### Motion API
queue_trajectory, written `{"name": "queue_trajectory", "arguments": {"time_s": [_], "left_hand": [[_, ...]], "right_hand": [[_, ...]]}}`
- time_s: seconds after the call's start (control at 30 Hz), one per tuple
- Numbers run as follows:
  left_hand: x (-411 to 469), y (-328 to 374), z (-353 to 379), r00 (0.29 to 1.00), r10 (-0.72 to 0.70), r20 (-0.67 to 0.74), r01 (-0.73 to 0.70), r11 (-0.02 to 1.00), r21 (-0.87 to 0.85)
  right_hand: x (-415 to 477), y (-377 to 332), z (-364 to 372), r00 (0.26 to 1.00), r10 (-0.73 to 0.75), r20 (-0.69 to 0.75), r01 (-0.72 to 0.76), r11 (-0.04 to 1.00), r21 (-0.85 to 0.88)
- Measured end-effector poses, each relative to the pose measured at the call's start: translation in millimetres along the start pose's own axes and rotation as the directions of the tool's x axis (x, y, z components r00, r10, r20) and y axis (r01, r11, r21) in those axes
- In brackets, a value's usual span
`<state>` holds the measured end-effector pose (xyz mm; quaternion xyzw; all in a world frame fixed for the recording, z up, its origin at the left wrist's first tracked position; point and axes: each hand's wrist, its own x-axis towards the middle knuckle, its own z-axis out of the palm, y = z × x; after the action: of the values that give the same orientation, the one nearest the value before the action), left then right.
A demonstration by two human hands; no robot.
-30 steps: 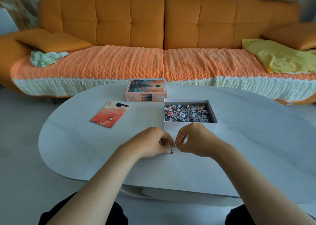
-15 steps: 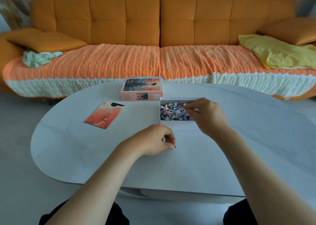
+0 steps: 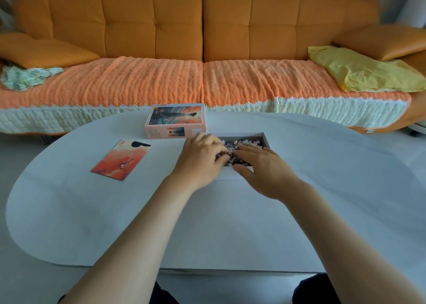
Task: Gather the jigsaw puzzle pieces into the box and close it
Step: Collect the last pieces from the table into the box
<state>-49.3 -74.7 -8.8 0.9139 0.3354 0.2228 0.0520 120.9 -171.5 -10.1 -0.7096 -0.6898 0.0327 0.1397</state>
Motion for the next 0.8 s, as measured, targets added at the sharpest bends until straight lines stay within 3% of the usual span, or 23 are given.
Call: {"name": "queue_trajectory", "arguments": {"time_s": [0.13, 0.27, 0.4, 0.53, 0.7, 0.8], "left_hand": [[-7.5, 3.4, 1.3, 0.941, -0.005, 0.339, -0.048, 0.988, 0.147], [-6.6, -0.9, -2.4, 0.915, -0.058, 0.399, -0.024, 0.980, 0.198], [-12.6, -1.4, -7.9, 0.945, -0.009, 0.327, 0.013, 1.000, -0.011], [-27.8, -19.4, -18.6, 0.987, -0.056, 0.151, 0.087, 0.975, -0.204], [-59.1, -73.8, -40.4, 0.977, -0.203, -0.066, 0.195, 0.975, -0.106], [-81.9, -105.5, -50.5, 0.930, -0.361, -0.067, 0.361, 0.932, -0.002]], "right_hand": [[-3.1, 0.7, 0.7, 0.997, -0.058, 0.059, 0.063, 0.995, -0.076], [-0.2, -4.2, 3.6, 0.997, 0.005, 0.081, 0.010, 0.984, -0.179], [1.0, -12.9, 2.4, 0.998, 0.014, 0.069, -0.005, 0.992, -0.129], [4.0, -37.3, -5.8, 0.987, -0.128, -0.098, 0.127, 0.992, -0.017], [24.6, -98.5, -2.4, 0.952, -0.259, -0.165, 0.277, 0.956, 0.094], [48.3, -136.0, 5.8, 0.961, -0.270, -0.060, 0.276, 0.948, 0.161]]}}
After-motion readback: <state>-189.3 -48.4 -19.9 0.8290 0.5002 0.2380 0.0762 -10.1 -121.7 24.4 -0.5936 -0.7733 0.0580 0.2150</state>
